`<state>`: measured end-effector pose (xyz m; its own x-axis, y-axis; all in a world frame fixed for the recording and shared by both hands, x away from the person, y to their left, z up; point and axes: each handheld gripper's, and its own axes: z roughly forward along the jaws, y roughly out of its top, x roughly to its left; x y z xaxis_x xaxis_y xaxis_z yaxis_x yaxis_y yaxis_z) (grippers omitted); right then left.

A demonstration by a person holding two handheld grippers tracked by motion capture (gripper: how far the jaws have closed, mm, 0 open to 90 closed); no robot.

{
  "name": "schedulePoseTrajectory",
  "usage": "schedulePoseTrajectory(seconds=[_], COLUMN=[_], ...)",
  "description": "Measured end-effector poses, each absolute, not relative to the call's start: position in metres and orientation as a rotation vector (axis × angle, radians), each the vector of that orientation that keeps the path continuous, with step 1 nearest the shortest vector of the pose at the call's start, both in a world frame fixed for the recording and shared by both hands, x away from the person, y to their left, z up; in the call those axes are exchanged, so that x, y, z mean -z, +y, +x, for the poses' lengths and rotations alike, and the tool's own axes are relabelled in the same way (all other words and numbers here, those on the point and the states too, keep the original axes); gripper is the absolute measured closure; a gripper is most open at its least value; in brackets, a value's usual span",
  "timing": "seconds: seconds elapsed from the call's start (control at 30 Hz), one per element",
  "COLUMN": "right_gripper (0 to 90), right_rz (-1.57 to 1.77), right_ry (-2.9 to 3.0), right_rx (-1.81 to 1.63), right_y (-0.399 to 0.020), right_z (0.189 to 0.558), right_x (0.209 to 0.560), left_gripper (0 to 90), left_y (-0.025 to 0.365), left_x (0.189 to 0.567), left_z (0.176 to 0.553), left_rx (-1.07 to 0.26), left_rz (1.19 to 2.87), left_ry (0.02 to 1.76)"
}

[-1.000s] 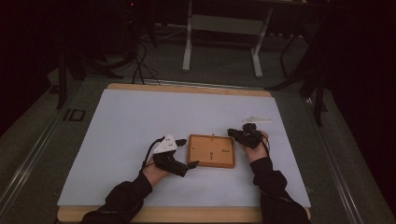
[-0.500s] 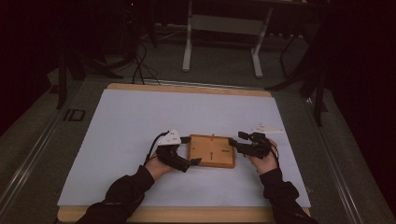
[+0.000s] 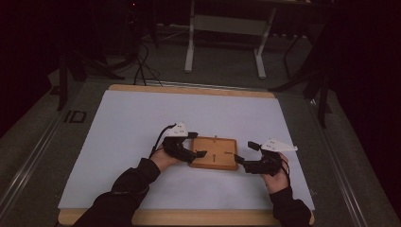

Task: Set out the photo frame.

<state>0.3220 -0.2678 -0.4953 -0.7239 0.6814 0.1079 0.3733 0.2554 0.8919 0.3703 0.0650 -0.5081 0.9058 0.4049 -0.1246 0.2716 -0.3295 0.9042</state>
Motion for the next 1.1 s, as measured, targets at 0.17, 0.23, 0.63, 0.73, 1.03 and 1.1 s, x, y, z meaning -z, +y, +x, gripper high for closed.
schedulePoseTrajectory(seconds=[0.17, 0.23, 0.63, 0.73, 1.03, 1.1], right_gripper=[15.6, 17.8, 16.4, 14.6, 11.4, 11.4], right_rz=[0.928, 0.920, 0.860, 0.894, 0.922, 0.920], right_ry=[2.219, 2.211, 2.211, 2.229, 2.234, 2.240], right_rx=[-1.427, -1.426, -1.412, -1.429, -1.430, -1.436], right_y=[-0.274, -0.277, -0.287, -0.289, -0.289, -0.290], right_z=[0.310, 0.304, 0.286, 0.283, 0.278, 0.278], right_x=[0.495, 0.494, 0.493, 0.493, 0.495, 0.497], left_gripper=[15.4, 15.5, 27.0, 35.0, 61.0, 64.4], left_y=[0.059, 0.056, 0.032, 0.026, 0.015, 0.013], left_x=[0.507, 0.506, 0.509, 0.512, 0.521, 0.522], left_z=[0.380, 0.384, 0.405, 0.409, 0.419, 0.421], left_rx=[-0.146, -0.141, -0.162, -0.182, -0.180, -0.179], left_rz=[1.942, 1.953, 2.003, 2.010, 2.062, 2.071], left_ry=[0.493, 0.486, 0.474, 0.487, 0.456, 0.450])
